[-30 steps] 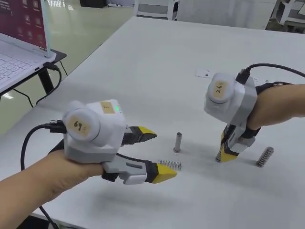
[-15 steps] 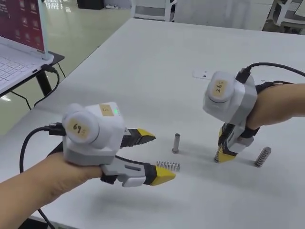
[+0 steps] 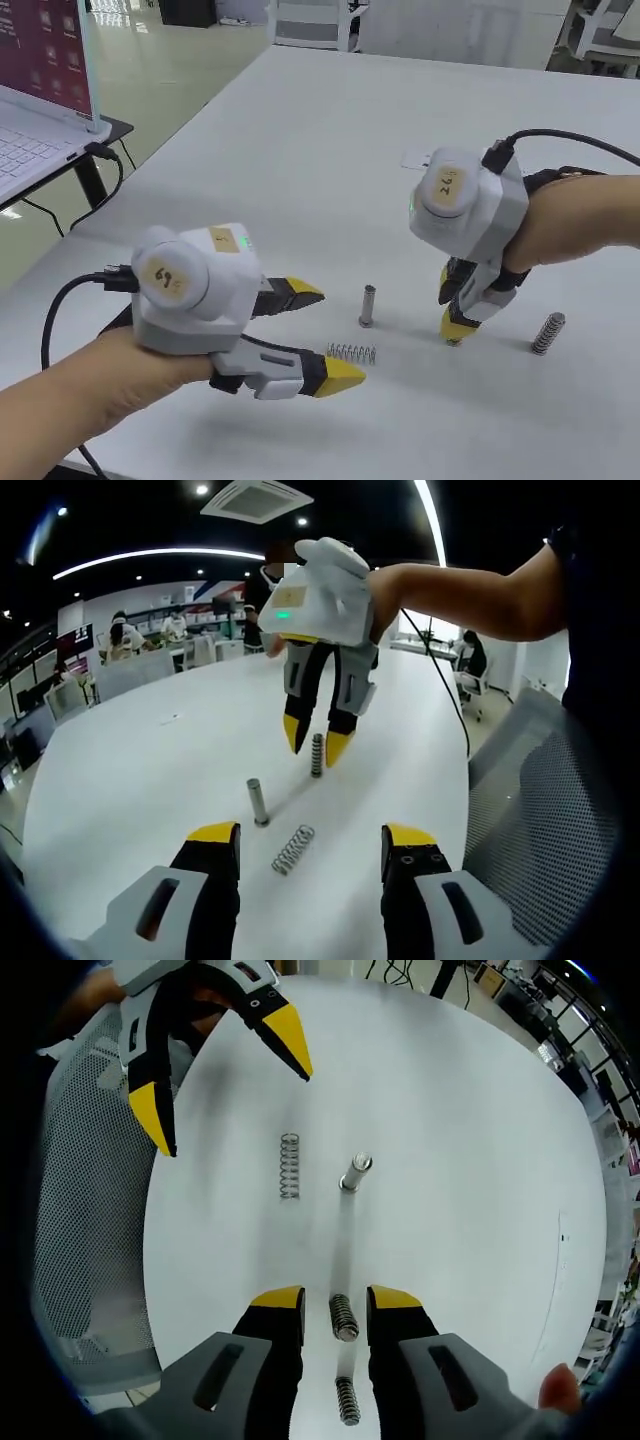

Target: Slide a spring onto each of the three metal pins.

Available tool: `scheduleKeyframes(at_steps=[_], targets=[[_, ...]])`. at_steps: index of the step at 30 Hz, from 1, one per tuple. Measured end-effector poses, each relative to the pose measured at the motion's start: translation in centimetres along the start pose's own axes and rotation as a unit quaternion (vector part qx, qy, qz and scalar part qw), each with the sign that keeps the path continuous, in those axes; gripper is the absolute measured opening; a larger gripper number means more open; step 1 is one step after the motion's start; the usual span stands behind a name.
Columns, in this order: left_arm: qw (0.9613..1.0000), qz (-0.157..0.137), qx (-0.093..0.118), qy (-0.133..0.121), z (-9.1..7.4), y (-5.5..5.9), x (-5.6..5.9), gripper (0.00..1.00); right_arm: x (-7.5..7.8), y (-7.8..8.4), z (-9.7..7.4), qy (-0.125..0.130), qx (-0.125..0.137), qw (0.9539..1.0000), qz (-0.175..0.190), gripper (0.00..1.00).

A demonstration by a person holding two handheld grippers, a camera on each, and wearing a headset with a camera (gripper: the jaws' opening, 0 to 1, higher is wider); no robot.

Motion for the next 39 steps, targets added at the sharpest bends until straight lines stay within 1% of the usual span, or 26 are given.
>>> scheduleKeyframes(at_steps=[7,15,21,24,31,39], targets=[[1.0,0.0,-0.002,-0.002,-0.1,0.1,-0.1,0.51,-0.4,-0.8,0.4,-0.005,0.006,0.9999,-0.01,0.23],[1.0,-0.001,-0.005,-0.004,-0.2,0.2,-0.2,0.51,-1.1,-1.9,1.2,-0.014,0.01,0.9996,-0.02,0.22],[1.0,-0.002,-0.009,-0.004,-0.2,0.4,-0.2,0.51,-1.9,-3.1,2.3,-0.027,0.018,0.999,-0.031,0.21],[1.0,-0.001,-0.009,-0.003,-0.2,0.4,-0.2,0.51,-2.3,-3.6,2.8,-0.034,0.025,0.9986,-0.031,0.2],[0.9999,-0.002,-0.01,-0.003,-0.2,0.4,-0.2,0.51,-2.6,-3.8,4.0,-0.042,0.028,0.9983,-0.028,0.19],[0.9999,-0.002,-0.011,0.0,-0.2,0.5,-0.1,0.51,-2.7,-4.0,4.9,-0.043,0.035,0.9982,-0.02,0.18]])
Point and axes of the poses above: the centre of the closed fingertips' face, and the gripper's own axes: z roughly forward along the fingers, x roughly to its right, y roughly out of its underside, the point moved 8 cm from there along -z, roughly backward along the fingers, and after that the axes turned 15 degrees about x, right-handed, at the moved point
